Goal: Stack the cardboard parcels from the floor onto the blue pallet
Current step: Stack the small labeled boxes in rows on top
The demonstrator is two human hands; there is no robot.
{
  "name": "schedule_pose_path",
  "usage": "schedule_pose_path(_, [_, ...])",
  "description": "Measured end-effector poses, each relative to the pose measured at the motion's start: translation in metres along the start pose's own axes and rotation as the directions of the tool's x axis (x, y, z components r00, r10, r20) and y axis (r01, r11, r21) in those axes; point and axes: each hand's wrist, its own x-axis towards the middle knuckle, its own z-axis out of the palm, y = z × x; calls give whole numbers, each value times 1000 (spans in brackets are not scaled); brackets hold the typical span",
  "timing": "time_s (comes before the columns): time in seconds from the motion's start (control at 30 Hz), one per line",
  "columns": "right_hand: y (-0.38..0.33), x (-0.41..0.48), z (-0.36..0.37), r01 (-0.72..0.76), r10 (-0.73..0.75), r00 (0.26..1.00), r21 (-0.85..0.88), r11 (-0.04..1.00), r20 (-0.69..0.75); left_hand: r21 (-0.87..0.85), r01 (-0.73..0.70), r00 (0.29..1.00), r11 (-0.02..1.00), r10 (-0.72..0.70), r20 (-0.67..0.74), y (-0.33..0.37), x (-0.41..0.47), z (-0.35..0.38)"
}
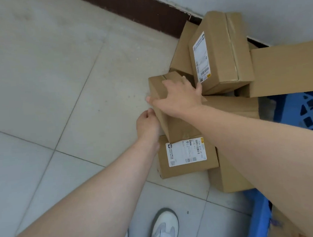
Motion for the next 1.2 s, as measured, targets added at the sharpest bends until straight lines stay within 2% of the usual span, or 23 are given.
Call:
schedule_pose_path(0.2, [16,21,9,-154,151,967,-3,988,207,66,26,999,998,-27,20,-27,20,7])
schedule_pose_path(0.3, [22,22,9,-176,173,965,-1,984,199,89,34,998,995,-38,41,-30,23,9])
schedule_pose_path(0.4, [27,20,2,-223,190,963,168,960,190,136,8,1000,991,-12,28,-26,20,8])
schedule_pose_path(0.47, [31,18,1,-255,191,960,351,901,206,152,-16,1000,988,15,3,-21,19,5])
schedule_pose_path(0.57, [34,7,-2,-310,174,947,637,705,269,129,13,999,992,-9,-33,-15,16,-2])
schedule_pose_path(0.63, [41,-2,-2,-324,155,944,744,585,290,126,83,996,989,-77,-49,-12,13,-6])
schedule_pose_path(0.7, [49,-10,2,-330,124,941,777,536,315,122,115,993,986,-110,-44,-11,8,-8])
schedule_pose_path(0.87, [59,-34,20,-323,112,942,769,552,315,268,-49,995,962,69,-65,-16,-6,-8])
schedule_pose_path(1.0, [64,-51,30,-155,57,986,759,632,155,402,-172,980,899,198,-25,-21,-13,-4])
schedule_pose_path(1.2, [68,-70,41,-53,78,997,737,674,0,435,-214,966,875,255,-38,-26,-30,-5])
